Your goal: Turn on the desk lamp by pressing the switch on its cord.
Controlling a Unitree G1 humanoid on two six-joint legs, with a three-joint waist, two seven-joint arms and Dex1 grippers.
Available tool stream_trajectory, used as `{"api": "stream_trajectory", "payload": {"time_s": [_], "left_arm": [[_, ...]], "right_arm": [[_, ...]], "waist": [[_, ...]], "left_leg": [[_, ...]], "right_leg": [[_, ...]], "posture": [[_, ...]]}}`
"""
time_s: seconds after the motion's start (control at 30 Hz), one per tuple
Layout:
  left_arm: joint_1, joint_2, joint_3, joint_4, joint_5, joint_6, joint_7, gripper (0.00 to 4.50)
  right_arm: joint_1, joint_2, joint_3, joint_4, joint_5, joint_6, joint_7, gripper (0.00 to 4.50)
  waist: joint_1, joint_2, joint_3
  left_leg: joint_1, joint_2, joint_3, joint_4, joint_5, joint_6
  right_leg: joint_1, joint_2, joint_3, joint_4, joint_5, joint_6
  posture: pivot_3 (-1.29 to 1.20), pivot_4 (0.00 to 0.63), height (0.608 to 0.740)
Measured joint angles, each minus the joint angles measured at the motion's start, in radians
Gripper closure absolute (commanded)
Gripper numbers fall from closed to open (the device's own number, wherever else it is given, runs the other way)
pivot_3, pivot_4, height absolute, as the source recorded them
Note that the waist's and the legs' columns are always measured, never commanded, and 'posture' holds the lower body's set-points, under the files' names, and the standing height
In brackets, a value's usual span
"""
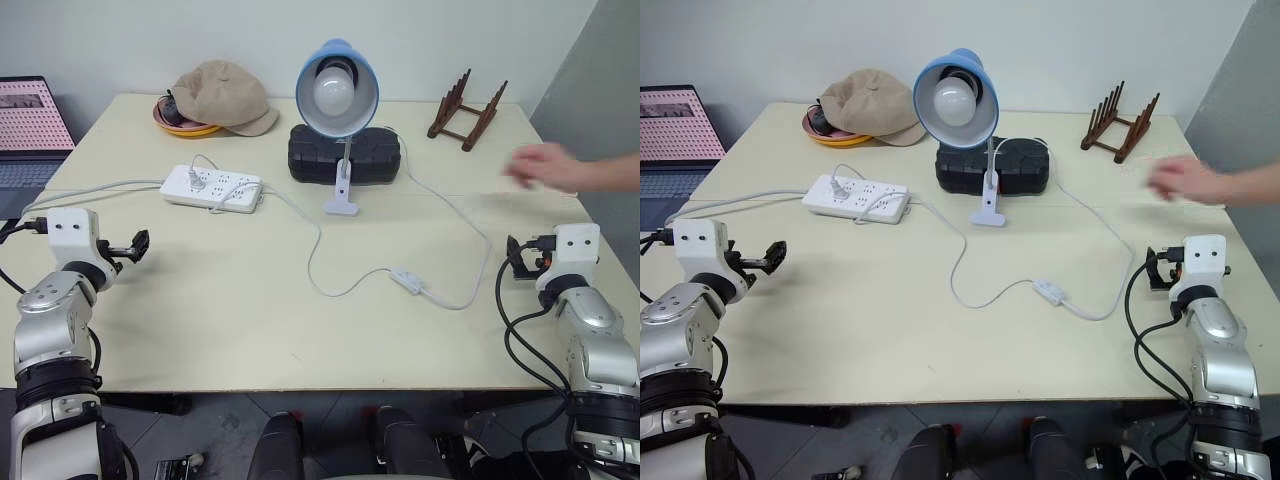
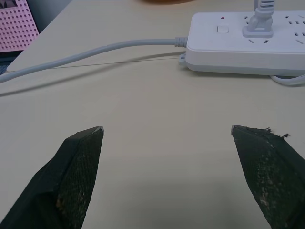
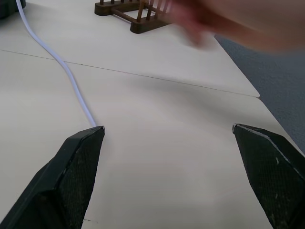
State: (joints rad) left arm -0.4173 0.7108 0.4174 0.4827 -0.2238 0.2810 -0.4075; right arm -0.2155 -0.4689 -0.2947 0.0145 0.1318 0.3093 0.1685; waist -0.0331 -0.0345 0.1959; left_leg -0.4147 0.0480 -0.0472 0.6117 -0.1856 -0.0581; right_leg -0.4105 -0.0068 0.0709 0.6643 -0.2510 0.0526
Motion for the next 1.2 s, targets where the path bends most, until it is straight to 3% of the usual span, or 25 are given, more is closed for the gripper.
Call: {"api": "stream_trajectory", "payload": {"time_s": [0.47, 0.7, 0.83, 1.2], "left_arm": [[-0.004, 0.008, -0.002, -0.012, -0.015, 0.021, -0.062, 0.02], [0.002, 0.072, -0.17, -0.28, -0.092, 0.142, -0.369, 0.02], [-0.035, 0.127, -0.311, -0.441, -0.173, 0.262, -0.591, 0.02], [-0.126, 0.19, -0.46, -0.723, -0.331, 0.421, -0.869, 0.02]], "right_arm": [[0.006, -0.028, 0.003, -0.008, 0.004, 0.005, 0.041, 0.0], [0.009, -0.157, 0.054, -0.162, 0.187, 0.162, 0.359, 0.0], [0.013, -0.324, 0.121, -0.288, 0.378, 0.362, 0.635, 0.0], [-0.056, -0.227, 0.235, -0.276, 0.441, 0.56, 0.605, 0.0]], "waist": [[0.0, 0.0, 0.0], [-0.001, 0.0, 0.0], [-0.001, 0.0, 0.0], [-0.01, 0.0, 0.0]], "left_leg": [[0.0, 0.0, 0.0, 0.0, 0.0, 0.0], [0.0, 0.0, 0.0, 0.0, 0.0, 0.0], [0.0, 0.0, -0.001, 0.0, 0.0, 0.0], [-0.001, 0.0, -0.001, 0.001, 0.0, 0.0]], "right_leg": [[0.0, 0.0, 0.0, 0.0, 0.0, 0.0], [0.001, 0.0, 0.0, 0.0, 0.0, 0.0], [0.001, 0.0, -0.001, -0.001, -0.001, -0.001], [0.0, 0.001, 0.0, 0.0, -0.001, -0.002]], "posture": [[0.0, 0.15, 0.74], [0.0, 0.15, 0.74], [0.0, 0.15, 0.74], [0.0, 0.15, 0.74]]}}
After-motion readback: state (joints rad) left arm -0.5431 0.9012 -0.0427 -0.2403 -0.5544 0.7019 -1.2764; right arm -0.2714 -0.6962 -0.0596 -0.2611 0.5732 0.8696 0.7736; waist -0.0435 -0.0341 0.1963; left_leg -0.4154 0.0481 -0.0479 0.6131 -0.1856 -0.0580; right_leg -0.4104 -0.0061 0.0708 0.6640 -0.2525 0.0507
